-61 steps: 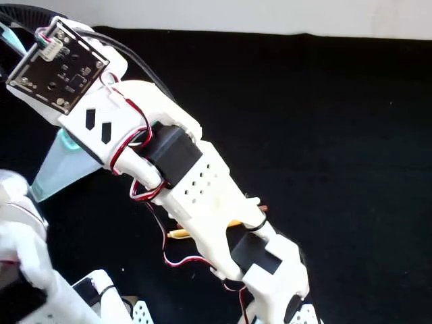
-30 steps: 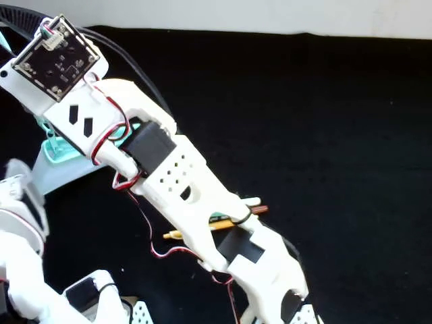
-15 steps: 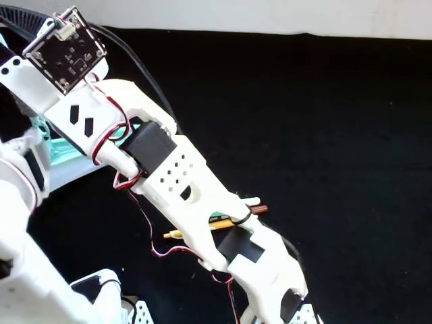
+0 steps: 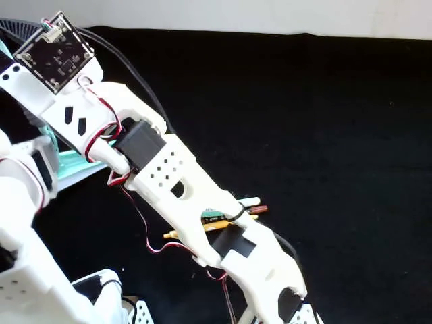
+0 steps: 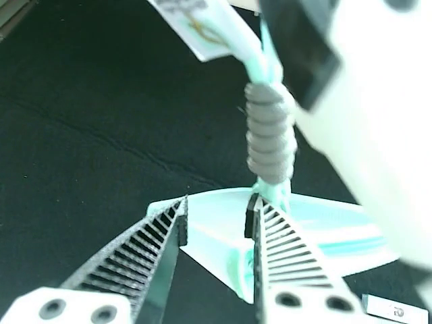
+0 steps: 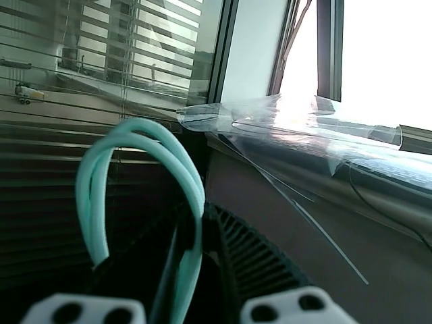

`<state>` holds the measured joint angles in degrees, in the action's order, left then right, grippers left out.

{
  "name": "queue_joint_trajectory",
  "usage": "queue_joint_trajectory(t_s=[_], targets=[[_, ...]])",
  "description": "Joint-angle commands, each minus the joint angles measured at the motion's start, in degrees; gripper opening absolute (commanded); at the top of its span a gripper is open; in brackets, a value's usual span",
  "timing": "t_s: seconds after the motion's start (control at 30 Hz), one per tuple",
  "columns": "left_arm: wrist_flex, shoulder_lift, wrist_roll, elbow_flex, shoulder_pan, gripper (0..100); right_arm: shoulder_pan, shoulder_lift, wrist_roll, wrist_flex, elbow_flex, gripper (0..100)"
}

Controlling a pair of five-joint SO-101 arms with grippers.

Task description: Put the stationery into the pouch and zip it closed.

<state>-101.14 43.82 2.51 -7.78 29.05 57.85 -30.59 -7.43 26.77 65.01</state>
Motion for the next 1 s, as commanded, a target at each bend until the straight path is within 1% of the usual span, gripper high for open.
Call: queue_joint_trajectory(t_s=[0.0, 0.2, 0.4, 0.6, 0.8, 0.97], targets=[[-0.53, 1.10, 0.62, 0.66, -1.19, 18, -0.57, 0.75, 0.62, -1.19, 0.84, 0.6], [-0.53, 1.54, 0.62, -0.40, -1.27, 18, -0.57, 0.75, 0.62, -1.27, 0.84, 0.6], [-0.53, 2.77, 0.62, -4.44, -1.27, 18, -1.01, 0.66, 0.62, -8.48, 0.84, 0.6], [-0.53, 5.85, 0.53, -9.98, -1.36, 18, 0.75, 0.66, 0.62, -9.27, 0.75, 0.6], [-0.53, 6.64, 0.26, -2.51, -0.92, 18, 2.24, 0.66, 0.62, -9.36, 0.75, 0.6], [-0.53, 6.55, 0.18, -1.27, -0.84, 18, 1.98, 0.66, 0.62, -9.36, 0.66, 0.6]])
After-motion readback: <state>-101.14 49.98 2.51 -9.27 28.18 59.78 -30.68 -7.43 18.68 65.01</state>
